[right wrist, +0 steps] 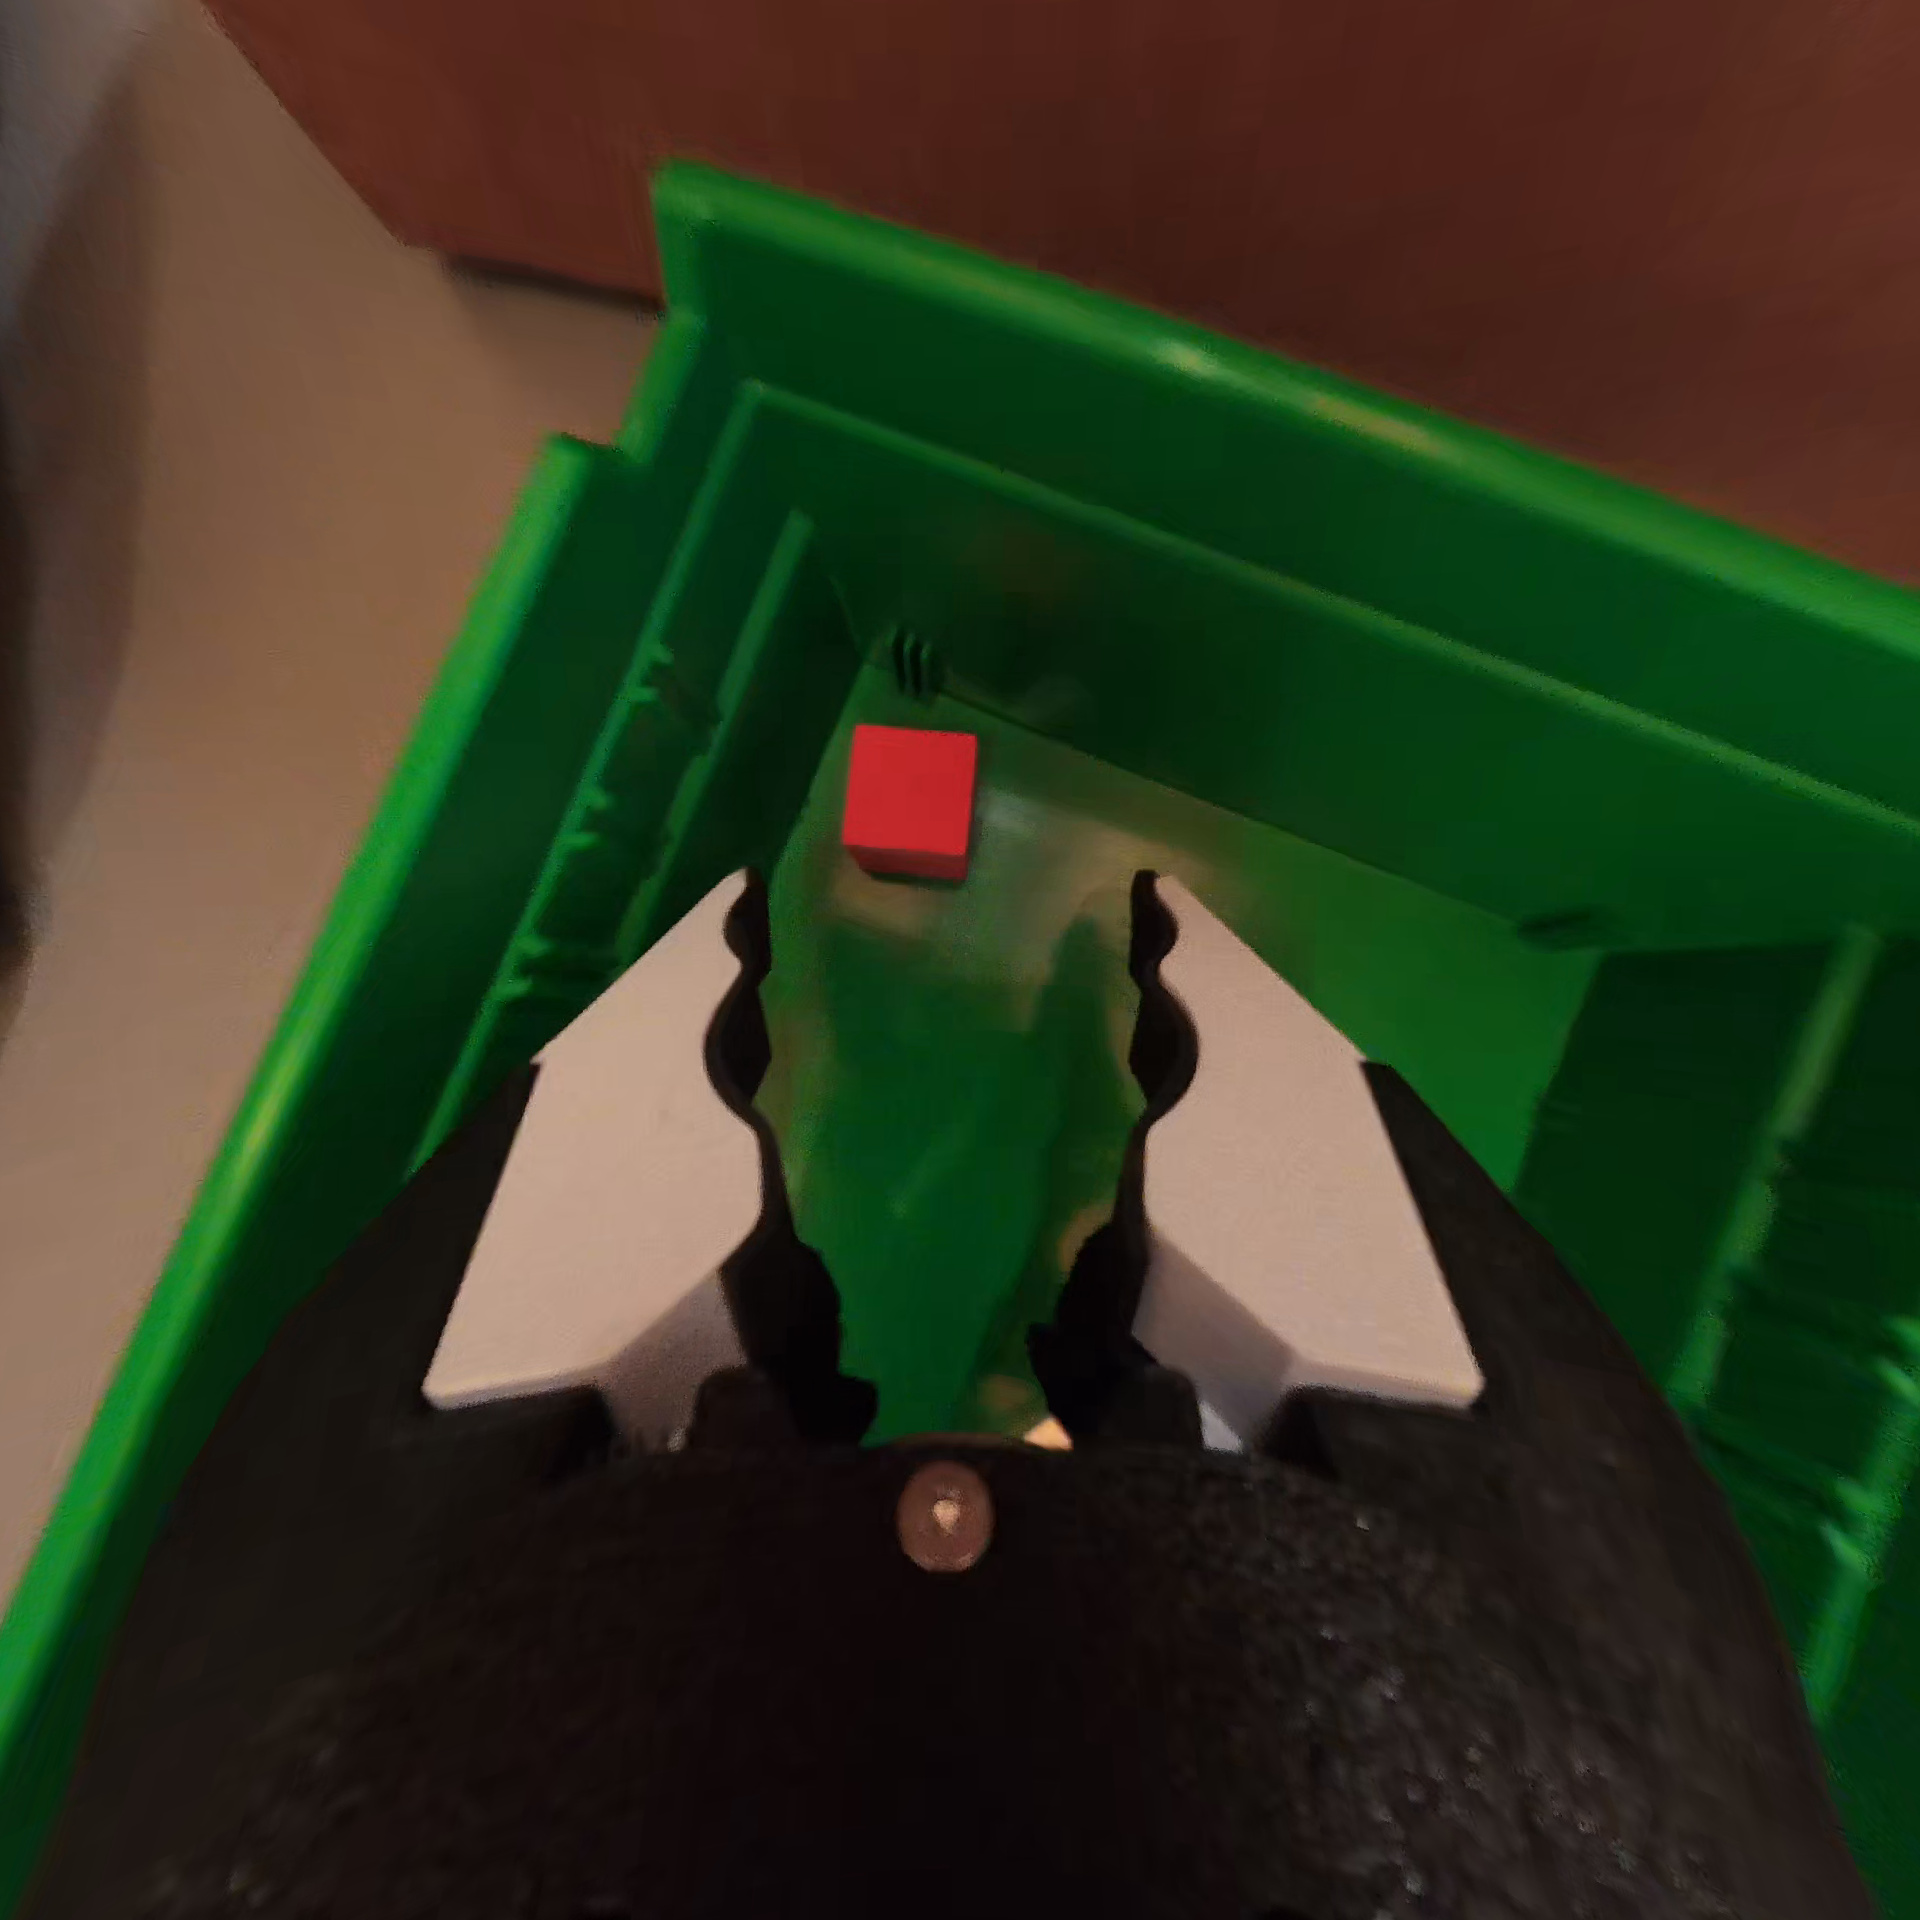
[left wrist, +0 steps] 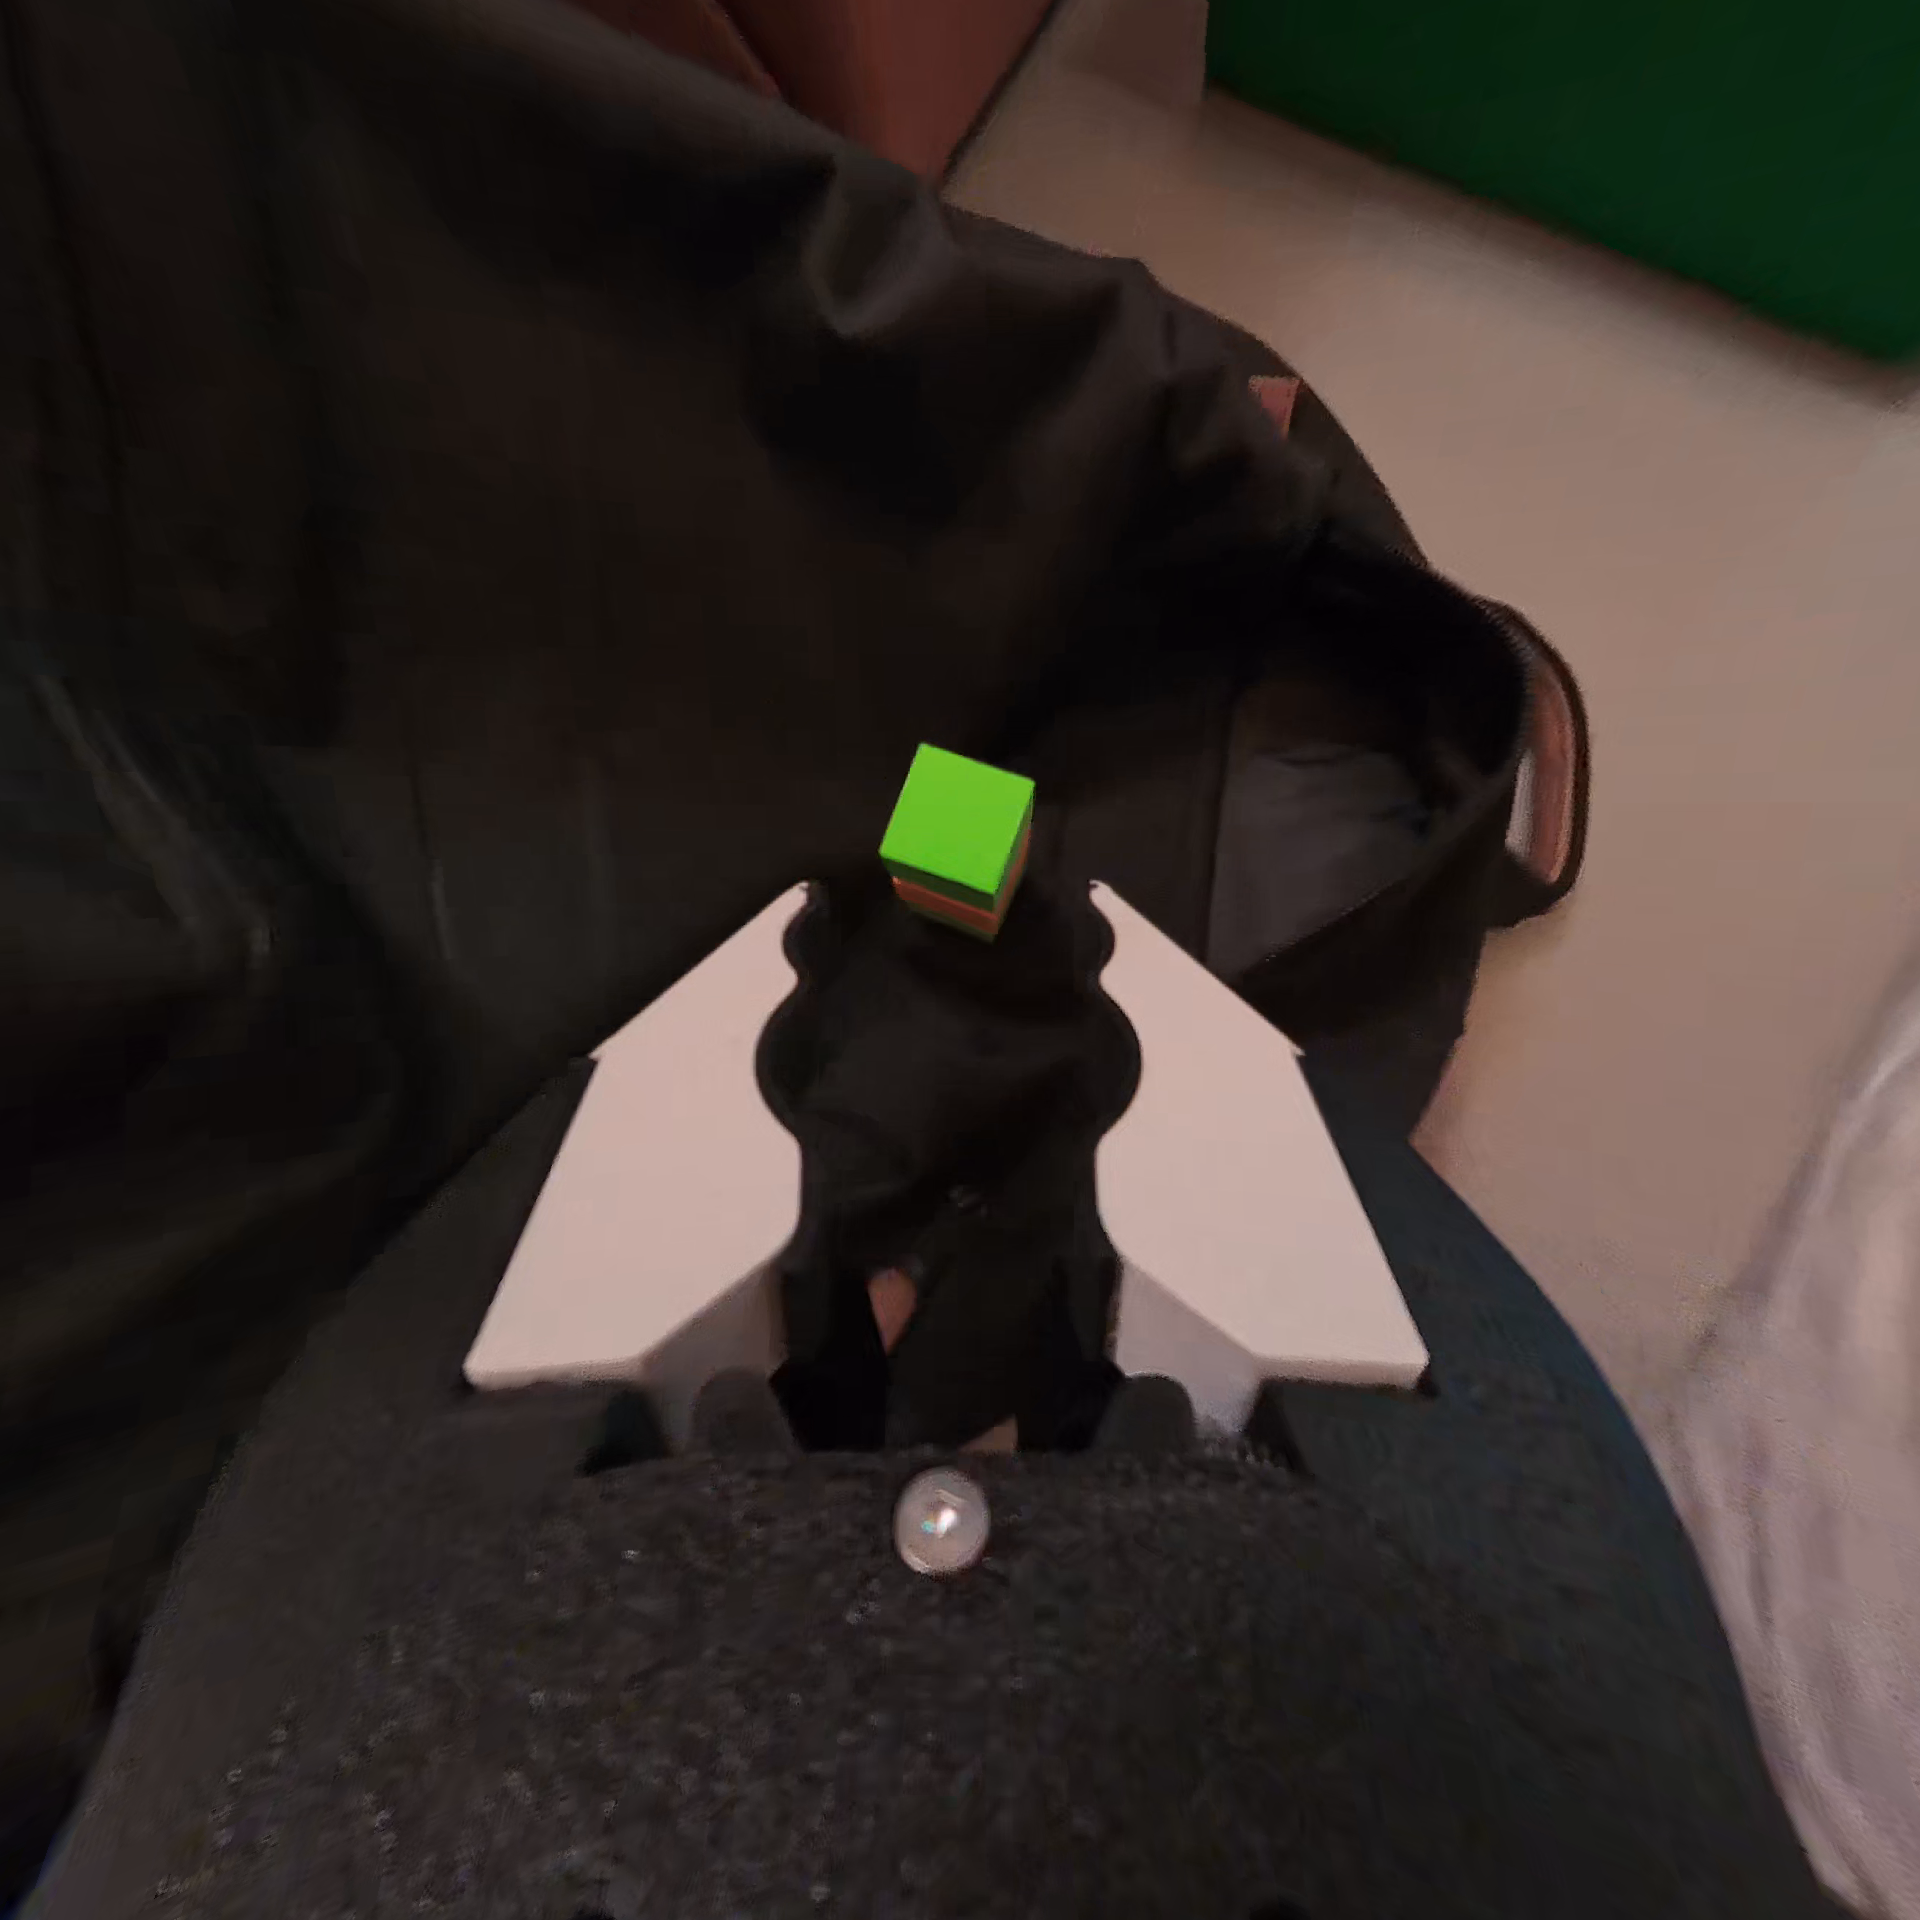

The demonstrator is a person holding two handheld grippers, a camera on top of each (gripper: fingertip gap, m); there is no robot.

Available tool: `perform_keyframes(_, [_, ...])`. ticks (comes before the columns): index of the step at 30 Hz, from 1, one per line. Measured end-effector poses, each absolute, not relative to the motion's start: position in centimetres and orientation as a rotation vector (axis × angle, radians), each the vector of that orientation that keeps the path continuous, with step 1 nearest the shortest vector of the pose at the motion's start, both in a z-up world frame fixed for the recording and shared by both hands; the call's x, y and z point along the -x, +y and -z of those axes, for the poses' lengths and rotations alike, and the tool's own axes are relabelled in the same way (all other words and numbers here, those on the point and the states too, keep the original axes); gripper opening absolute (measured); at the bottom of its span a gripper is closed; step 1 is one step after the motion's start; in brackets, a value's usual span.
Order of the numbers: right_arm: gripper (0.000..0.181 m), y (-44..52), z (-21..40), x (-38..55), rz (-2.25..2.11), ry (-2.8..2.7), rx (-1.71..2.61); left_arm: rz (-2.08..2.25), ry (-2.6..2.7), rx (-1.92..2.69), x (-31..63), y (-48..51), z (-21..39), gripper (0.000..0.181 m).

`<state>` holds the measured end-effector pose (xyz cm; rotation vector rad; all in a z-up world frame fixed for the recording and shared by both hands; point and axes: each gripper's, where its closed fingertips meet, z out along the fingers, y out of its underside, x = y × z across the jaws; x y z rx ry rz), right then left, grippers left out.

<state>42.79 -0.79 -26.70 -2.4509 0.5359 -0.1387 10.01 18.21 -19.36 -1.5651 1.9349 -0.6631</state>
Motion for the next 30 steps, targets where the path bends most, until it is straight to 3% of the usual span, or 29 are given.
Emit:
perform_keyframes(6, [0.068,-1.5,15.8,-35.9,0.032,0.409,2.017,0.517,2.203,1.404,-11.9,17.6,21.6,0.048])
perform_keyframes(10, [0.068,-0.8,10.7,-27.4,-0.079,0.170,1.773,0.607,2.197,1.437,-12.2,17.1,21.3,0.029])
perform_keyframes(13, [0.070,1.2,10.5,-20.6,-0.075,-0.074,1.687,0.929,2.019,1.553,-12.3,16.0,18.3,0.029])
perform_keyframes(19, [0.065,7.5,9.4,-11.3,0.038,-0.428,1.491,2.220,1.355,1.648,-10.0,10.6,7.5,0.028])
perform_keyframes(24, [0.056,11.2,8.3,-6.4,-0.005,-0.615,1.435,2.465,1.220,1.677,-7.1,9.3,6.7,0.028])
perform_keyframes(25, [0.051,11.6,8.3,-5.6,0.008,-0.647,1.431,2.478,1.218,1.685,-6.5,9.1,6.8,0.028])
perform_keyframes(26, [0.032,12.0,8.5,-4.9,0.027,-0.680,1.437,2.493,1.202,1.689,-6.0,9.2,6.9,0.028])
perform_keyframes(27, [0.028,12.3,8.7,-4.6,0.055,-0.696,1.449,2.503,1.175,1.710,-5.5,9.4,7.0,0.028])
perform_keyframes(30, [0.028,12.5,8.6,-3.0,0.067,-0.749,1.436,2.511,1.165,1.722,-3.8,10.1,7.3,0.034])
